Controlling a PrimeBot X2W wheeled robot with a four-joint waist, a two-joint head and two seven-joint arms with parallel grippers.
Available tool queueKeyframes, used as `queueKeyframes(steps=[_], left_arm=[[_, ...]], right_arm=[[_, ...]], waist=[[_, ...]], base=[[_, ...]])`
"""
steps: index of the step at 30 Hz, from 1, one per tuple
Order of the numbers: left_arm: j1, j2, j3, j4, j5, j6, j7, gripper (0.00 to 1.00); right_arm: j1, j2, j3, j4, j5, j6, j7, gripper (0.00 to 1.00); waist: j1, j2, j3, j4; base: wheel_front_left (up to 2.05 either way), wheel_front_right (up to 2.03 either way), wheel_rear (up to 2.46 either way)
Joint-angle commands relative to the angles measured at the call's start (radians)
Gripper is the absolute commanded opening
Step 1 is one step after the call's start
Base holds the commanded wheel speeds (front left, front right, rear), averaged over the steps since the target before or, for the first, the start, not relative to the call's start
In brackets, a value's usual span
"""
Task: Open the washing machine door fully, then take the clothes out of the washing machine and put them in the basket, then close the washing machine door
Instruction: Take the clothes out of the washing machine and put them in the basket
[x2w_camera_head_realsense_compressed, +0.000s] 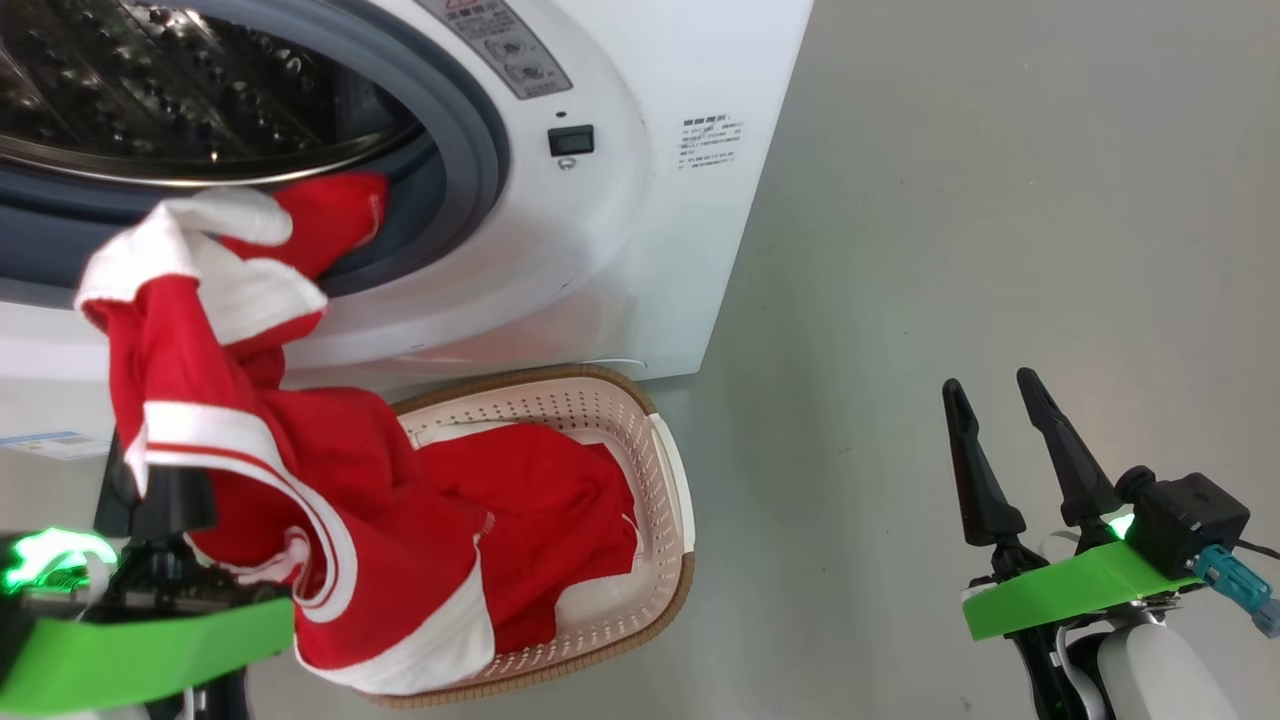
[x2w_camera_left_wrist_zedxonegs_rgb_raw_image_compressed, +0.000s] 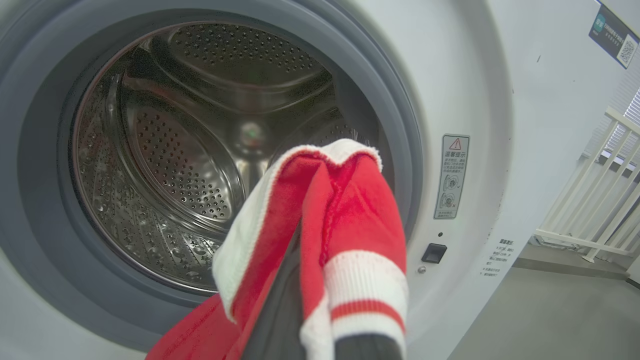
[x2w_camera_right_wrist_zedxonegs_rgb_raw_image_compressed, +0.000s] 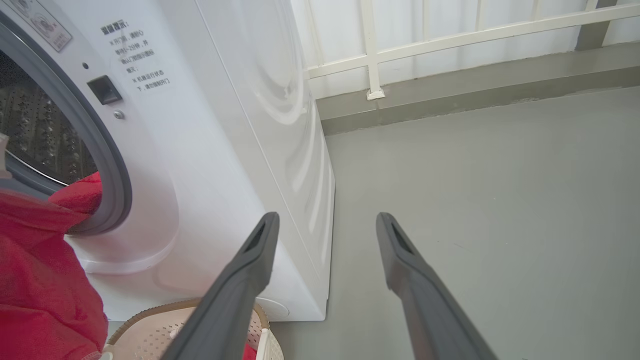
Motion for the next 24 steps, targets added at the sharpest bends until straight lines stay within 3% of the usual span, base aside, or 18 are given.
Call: queueKeyframes(steps=[1, 11, 24], left_arm=[[0.018, 0.014, 0.038, -0.048, 0.012, -0.006, -0.005, 0.0], [0.037, 0.004, 0.006, -0.036, 0.022, -0.006, -0.005, 0.0], [-0.051, 0.018, -0.042, 0.244, 0.008, -0.006, -0.005, 0.0]], right_arm=[[0.014, -0.001, 0.019, -0.022, -0.006, 0.007, -0.006, 1.0], [0.007, -0.001, 0.021, -0.027, -0.003, 0.007, -0.006, 1.0], [-0.022, -0.001, 0.03, -0.037, 0.003, 0.007, -0.006, 1.0]], waist=[[0.0, 0.0, -0.001, -0.001], [0.0, 0.0, 0.015, -0.003], [0.0, 0.0, 0.078, -0.019]], base=[[0.0, 0.0, 0.0], [0.0, 0.0, 0.0], [0.0, 0.0, 0.0]])
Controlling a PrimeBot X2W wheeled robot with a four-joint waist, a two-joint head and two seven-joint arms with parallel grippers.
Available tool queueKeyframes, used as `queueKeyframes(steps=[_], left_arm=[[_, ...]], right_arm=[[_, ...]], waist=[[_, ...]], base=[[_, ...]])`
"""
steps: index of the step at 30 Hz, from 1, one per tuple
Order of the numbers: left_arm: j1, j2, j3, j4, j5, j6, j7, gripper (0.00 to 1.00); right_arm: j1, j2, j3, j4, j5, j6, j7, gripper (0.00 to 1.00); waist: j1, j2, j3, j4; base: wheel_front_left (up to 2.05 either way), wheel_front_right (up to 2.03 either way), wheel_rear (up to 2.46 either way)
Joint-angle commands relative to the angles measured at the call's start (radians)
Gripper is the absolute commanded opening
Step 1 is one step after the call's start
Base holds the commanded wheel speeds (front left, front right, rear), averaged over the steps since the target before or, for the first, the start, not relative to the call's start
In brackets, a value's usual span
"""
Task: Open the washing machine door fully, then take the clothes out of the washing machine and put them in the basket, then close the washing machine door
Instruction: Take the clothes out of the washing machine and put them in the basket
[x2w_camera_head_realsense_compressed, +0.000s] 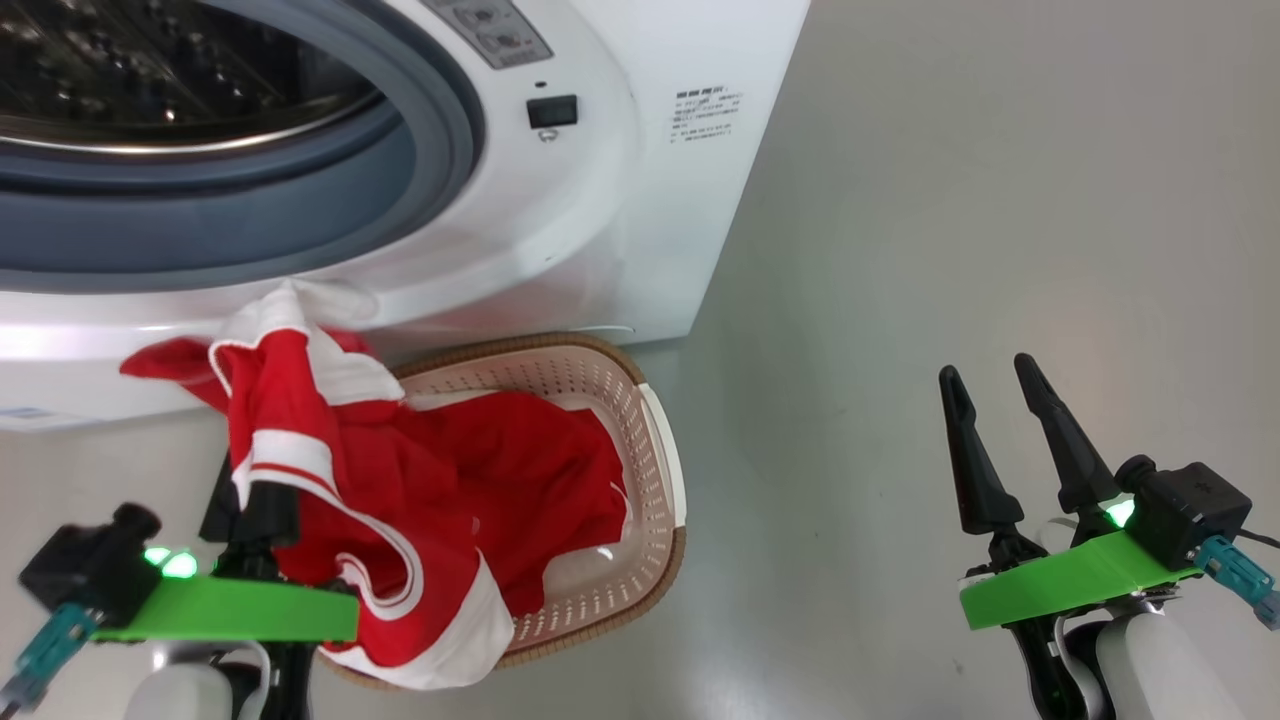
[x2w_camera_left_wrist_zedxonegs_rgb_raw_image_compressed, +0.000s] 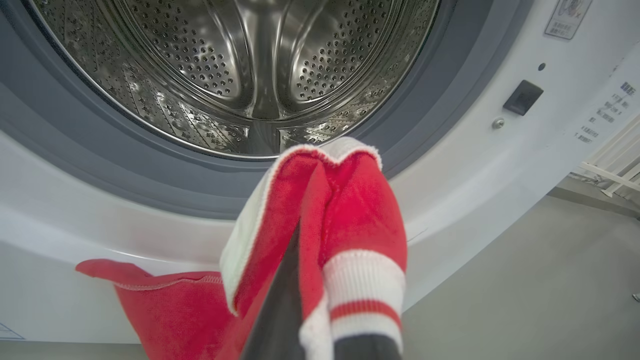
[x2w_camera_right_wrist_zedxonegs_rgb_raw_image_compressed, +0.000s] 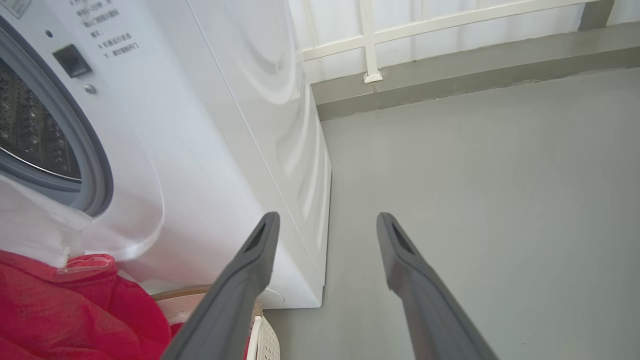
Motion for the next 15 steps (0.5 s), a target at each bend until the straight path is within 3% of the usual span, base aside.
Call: queueKeyframes(steps=[1, 15], left_arm=[[-0.017, 0.024, 0.026, -0.012, -0.003, -0.006, -0.005, 0.0], [-0.17, 0.075, -0.059, 0.366, 0.017, -0.006, -0.005, 0.0]], right_arm=[[-0.01, -0.001, 0.021, -0.025, 0.003, 0.007, -0.006, 1.0], [-0.044, -0.001, 0.022, -0.044, 0.008, 0.007, -0.006, 1.0]], waist=[[0.0, 0.0, 0.014, -0.006], [0.0, 0.0, 0.1, -0.03]], base=[[0.0, 0.0, 0.0], [0.0, 0.0, 0.0]])
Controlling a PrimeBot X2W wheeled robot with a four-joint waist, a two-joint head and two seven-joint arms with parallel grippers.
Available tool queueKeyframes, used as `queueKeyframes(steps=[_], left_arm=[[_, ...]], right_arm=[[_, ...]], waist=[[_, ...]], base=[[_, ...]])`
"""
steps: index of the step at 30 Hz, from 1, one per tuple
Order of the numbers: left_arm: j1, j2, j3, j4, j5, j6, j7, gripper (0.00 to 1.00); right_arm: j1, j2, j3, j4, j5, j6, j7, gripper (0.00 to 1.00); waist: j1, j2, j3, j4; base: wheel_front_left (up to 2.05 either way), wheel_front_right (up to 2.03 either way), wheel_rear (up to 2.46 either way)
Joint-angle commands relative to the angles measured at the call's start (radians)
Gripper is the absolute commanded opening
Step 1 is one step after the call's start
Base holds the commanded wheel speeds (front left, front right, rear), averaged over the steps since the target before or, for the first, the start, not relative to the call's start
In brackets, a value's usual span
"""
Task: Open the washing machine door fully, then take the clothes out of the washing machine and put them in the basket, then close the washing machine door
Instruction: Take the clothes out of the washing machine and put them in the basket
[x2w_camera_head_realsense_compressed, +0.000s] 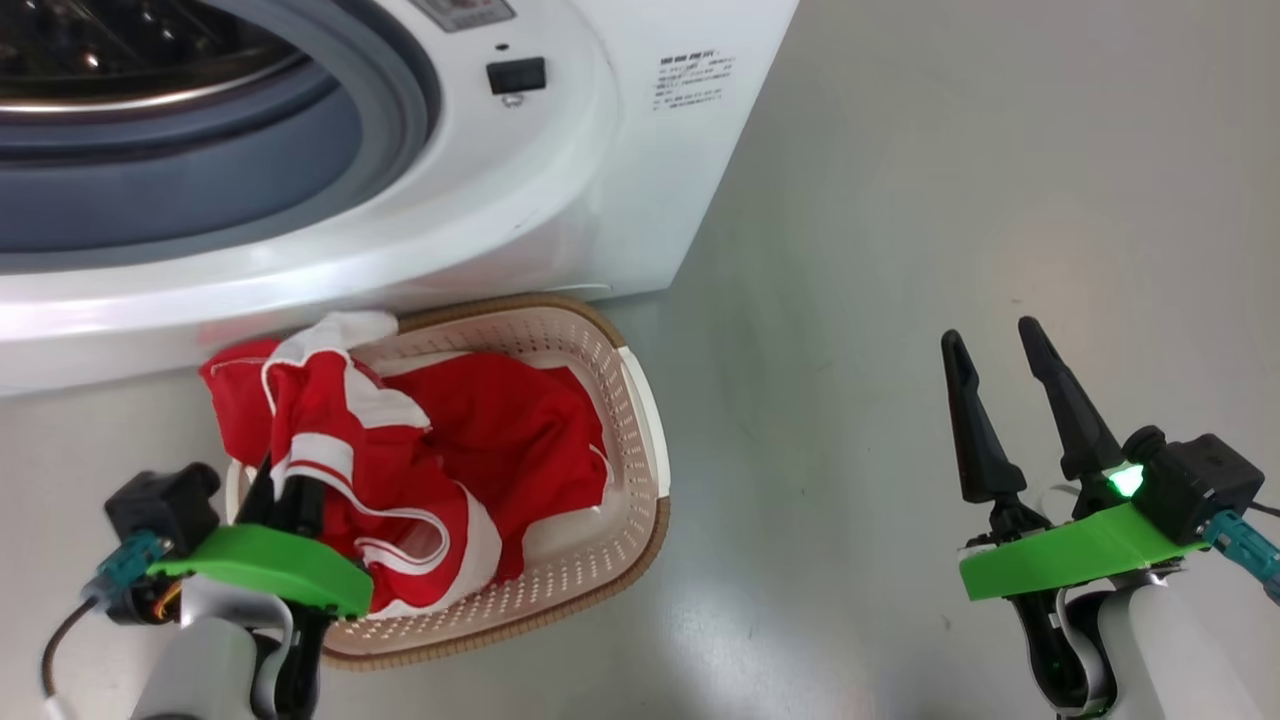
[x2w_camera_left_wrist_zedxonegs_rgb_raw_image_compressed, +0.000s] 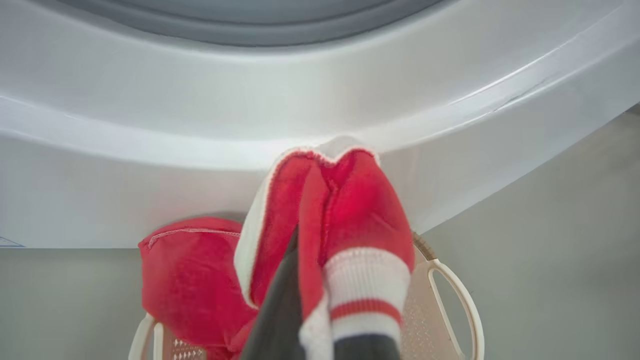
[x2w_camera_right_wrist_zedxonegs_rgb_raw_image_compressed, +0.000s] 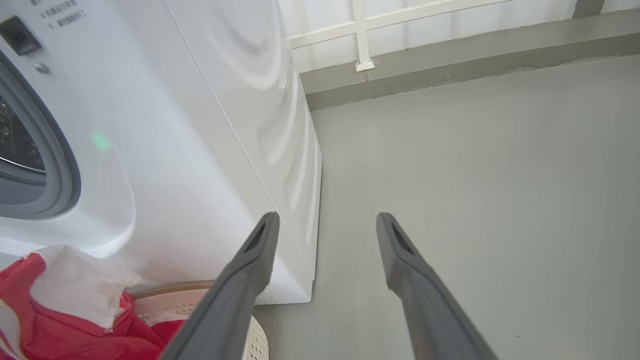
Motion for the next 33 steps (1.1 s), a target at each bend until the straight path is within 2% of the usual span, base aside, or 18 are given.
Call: queueKeyframes(steps=[1, 14, 16, 17, 22, 25, 27, 28, 29, 33], left_arm=[[-0.011, 0.034, 0.024, -0.003, 0.012, -0.006, -0.005, 0.0], [-0.125, 0.05, -0.084, 0.253, -0.01, -0.006, -0.005, 0.0], [-0.138, 0.056, -0.095, 0.277, -0.017, -0.006, -0.005, 0.15], [-0.144, 0.058, -0.1, 0.287, -0.019, -0.006, -0.005, 0.18], [-0.159, 0.059, -0.141, 0.33, -0.047, -0.006, -0.005, 0.22], [-0.159, 0.055, -0.194, 0.337, -0.08, -0.006, -0.005, 0.31], [-0.159, 0.064, -0.222, 0.345, -0.115, -0.006, -0.005, 0.5], [-0.159, 0.066, -0.23, 0.347, -0.124, -0.006, -0.005, 0.83], [-0.16, 0.069, -0.237, 0.348, -0.13, -0.006, -0.005, 1.0], [-0.16, 0.075, -0.244, 0.35, -0.143, -0.006, -0.005, 1.0]], right_arm=[[-0.006, -0.001, 0.023, -0.025, 0.008, 0.007, -0.006, 1.0], [-0.024, -0.001, 0.037, -0.03, 0.007, 0.007, -0.006, 1.0], [-0.025, -0.001, 0.04, -0.031, 0.007, 0.007, -0.006, 1.0], [-0.025, -0.001, 0.04, -0.032, 0.006, 0.007, -0.006, 1.0], [-0.024, -0.001, 0.04, -0.031, 0.005, 0.007, -0.006, 1.0], [-0.022, -0.001, 0.04, -0.029, 0.003, 0.007, -0.006, 1.0], [-0.021, -0.001, 0.041, -0.028, 0.001, 0.007, -0.006, 1.0], [-0.021, -0.001, 0.041, -0.028, 0.001, 0.007, -0.006, 1.0], [-0.02, -0.001, 0.042, -0.027, 0.0, 0.007, -0.006, 1.0], [-0.019, -0.001, 0.041, -0.025, -0.001, 0.007, -0.006, 1.0]], waist=[[0.0, -0.0001, 0.016, -0.005], [0.0, -0.0001, 0.067, -0.023], [0.0, -0.0001, 0.072, -0.026], [0.0, -0.0001, 0.074, -0.027], [0.0, -0.0001, 0.076, -0.029], [0.0, -0.0001, 0.074, -0.03], [0.0, -0.0001, 0.07, -0.028], [0.0, -0.0001, 0.069, -0.028], [0.0, -0.0001, 0.066, -0.027], [0.0, -0.0001, 0.06, -0.025]], base=[[0.0, 0.0, 0.0], [0.0, 0.0, 0.0], [0.0, 0.0, 0.0], [0.0, 0.0, 0.0], [0.0, 0.0, 0.0], [0.0, 0.0, 0.0], [0.0, 0.0, 0.0], [0.0, 0.0, 0.0], [0.0, 0.0, 0.0], [0.0, 0.0, 0.0]])
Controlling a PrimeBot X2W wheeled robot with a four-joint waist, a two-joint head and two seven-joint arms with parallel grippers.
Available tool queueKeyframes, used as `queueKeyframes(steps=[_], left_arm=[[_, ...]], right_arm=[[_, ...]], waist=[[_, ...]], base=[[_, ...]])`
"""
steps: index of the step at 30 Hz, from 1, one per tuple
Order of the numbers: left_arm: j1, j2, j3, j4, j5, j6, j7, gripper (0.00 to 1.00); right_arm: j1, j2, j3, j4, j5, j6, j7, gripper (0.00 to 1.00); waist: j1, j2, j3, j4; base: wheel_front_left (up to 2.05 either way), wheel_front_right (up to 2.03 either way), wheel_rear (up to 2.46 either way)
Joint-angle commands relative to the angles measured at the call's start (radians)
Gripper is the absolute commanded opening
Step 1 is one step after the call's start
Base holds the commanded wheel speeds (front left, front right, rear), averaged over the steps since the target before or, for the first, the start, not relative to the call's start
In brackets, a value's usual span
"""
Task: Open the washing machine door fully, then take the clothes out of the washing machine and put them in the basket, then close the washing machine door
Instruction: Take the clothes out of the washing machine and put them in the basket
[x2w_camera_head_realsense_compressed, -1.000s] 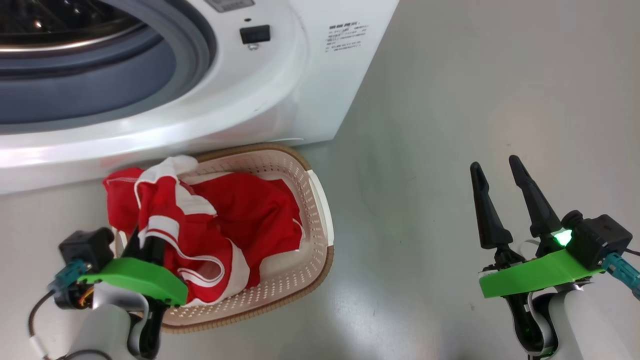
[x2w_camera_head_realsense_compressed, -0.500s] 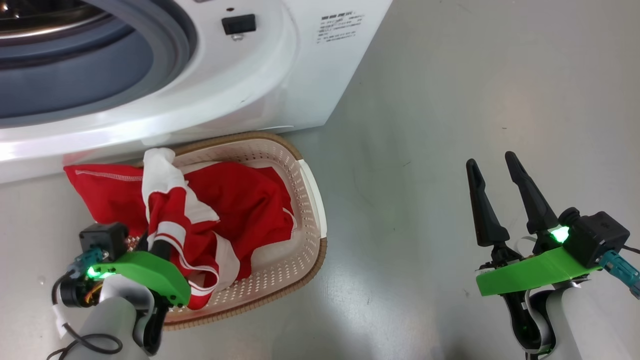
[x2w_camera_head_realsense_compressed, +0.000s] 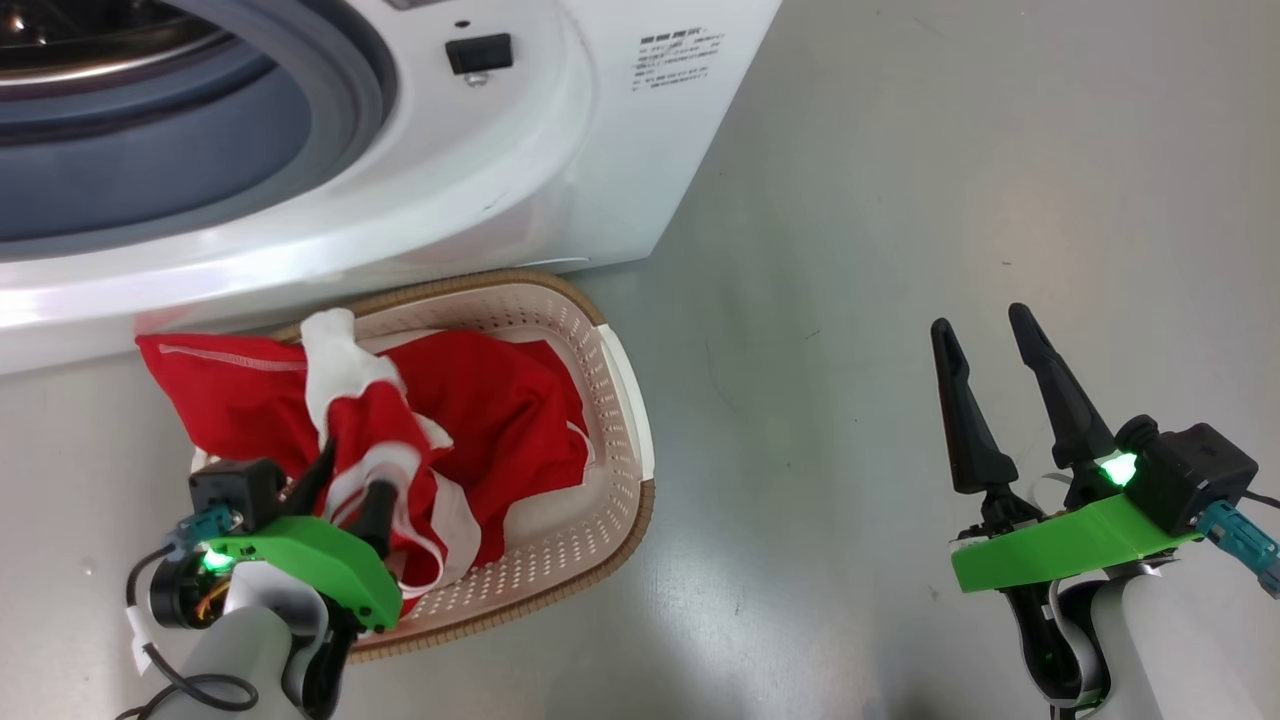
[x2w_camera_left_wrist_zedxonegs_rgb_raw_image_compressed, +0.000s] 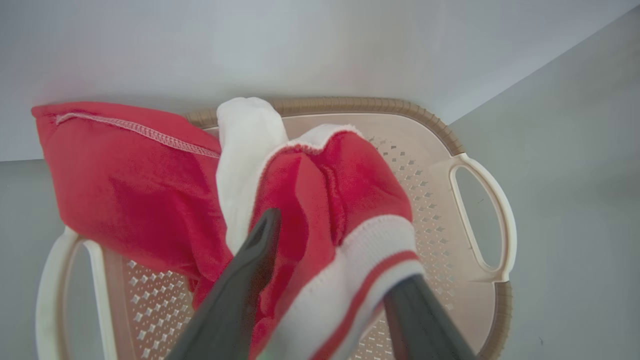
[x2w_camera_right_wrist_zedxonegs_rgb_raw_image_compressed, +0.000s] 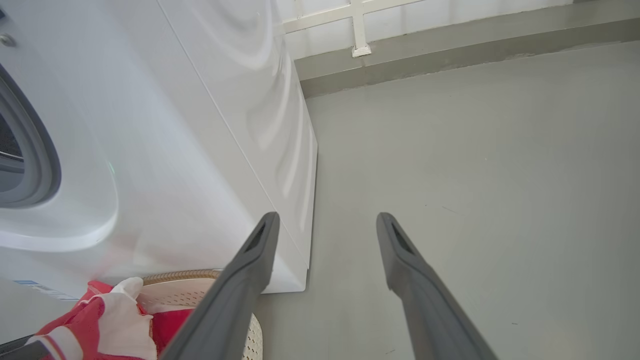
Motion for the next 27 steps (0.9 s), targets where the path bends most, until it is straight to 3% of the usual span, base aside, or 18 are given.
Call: queueKeyframes(steps=[1, 13, 27], left_arm=[[0.006, 0.035, 0.022, -0.007, -0.006, -0.006, -0.005, 1.0], [0.042, 0.031, 0.07, -0.057, -0.002, -0.006, -0.005, 1.0], [0.136, 0.009, 0.22, -0.212, 0.116, -0.006, -0.005, 1.0]], right_arm=[[0.002, -0.001, 0.025, -0.019, -0.002, 0.007, -0.006, 1.0], [0.013, -0.001, 0.02, -0.005, -0.007, 0.007, -0.006, 1.0], [0.039, -0.001, 0.016, 0.019, -0.014, 0.007, -0.006, 1.0]], waist=[[0.0, 0.0, -0.004, 0.001], [0.0, 0.0, -0.061, 0.012], [0.0, 0.0, -0.182, 0.035]], base=[[0.0, 0.0, 0.0], [0.0, 0.0, 0.0], [0.0, 0.0, 0.0]])
